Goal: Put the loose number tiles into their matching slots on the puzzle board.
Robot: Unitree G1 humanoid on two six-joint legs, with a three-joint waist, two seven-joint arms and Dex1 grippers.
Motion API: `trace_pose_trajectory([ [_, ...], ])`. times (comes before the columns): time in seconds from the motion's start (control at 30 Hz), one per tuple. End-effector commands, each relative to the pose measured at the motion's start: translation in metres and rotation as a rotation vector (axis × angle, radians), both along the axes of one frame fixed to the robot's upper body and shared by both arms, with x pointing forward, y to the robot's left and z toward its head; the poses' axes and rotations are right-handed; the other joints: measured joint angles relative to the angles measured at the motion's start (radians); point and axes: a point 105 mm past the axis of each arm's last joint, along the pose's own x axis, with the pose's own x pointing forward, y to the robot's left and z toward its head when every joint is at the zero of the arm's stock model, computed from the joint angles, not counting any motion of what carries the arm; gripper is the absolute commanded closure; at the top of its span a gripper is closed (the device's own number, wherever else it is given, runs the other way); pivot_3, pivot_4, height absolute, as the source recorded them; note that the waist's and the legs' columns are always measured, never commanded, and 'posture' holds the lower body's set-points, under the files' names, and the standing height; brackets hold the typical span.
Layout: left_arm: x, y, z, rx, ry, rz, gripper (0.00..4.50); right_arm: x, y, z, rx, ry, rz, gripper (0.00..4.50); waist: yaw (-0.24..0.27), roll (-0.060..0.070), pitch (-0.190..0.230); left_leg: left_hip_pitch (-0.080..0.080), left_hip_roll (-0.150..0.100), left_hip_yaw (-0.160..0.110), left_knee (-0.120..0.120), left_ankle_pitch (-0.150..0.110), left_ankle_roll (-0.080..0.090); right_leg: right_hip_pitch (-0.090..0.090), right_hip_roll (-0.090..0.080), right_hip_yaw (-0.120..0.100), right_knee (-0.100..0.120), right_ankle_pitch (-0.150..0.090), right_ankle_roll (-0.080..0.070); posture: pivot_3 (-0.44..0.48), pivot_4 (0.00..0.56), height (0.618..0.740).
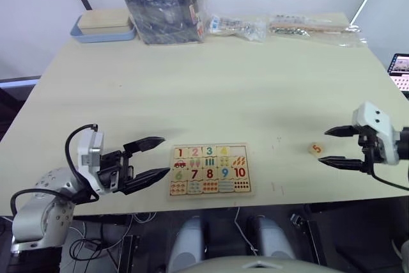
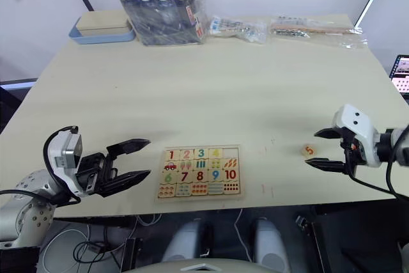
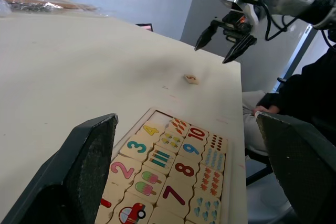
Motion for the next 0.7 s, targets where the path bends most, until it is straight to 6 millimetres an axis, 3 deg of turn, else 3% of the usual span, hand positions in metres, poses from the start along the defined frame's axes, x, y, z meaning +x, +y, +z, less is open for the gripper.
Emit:
trace_pose_trajectory([
  [0.03,-0.004,-0.005,0.01,-0.013,-0.042,-0.032,0.0,0.009,-0.013,-0.007,-0.166,-0.039,0.24,0.1,-0.002,0.0,0.0,0.001,0.0,0.0,0.0,0.0,0.0,0.0,0.0,0.0,0.0,0.0,0.0,0.0,0.15,0.74],
  [0.27,-0.009,-0.001,0.012,0.003,-0.082,-0.063,0.0,0.036,-0.01,-0.02,-0.226,-0.043,0.408,0.1,0.004,0.002,0.002,0.001,0.0,0.002,0.0,0.001,-0.002,0.0,0.002,0.002,0.0,0.002,-0.004,0.0,0.15,0.74],
  [0.4,-0.014,0.007,0.01,0.011,-0.147,-0.078,0.0,0.045,-0.009,-0.027,-0.249,-0.054,0.463,0.1,0.001,0.002,0.003,0.001,-0.001,0.005,0.0,0.001,-0.003,0.0,0.001,0.003,0.0,0.002,-0.004,0.0,0.15,0.74],
  [0.7,-0.021,0.026,-0.001,0.046,-0.12,-0.056,0.0,0.055,-0.013,-0.041,-0.348,-0.053,0.563,0.1,0.0,0.003,0.003,0.003,0.001,0.01,0.0,0.001,-0.002,0.0,0.001,0.005,0.001,0.002,-0.004,0.0,0.15,0.74],
])
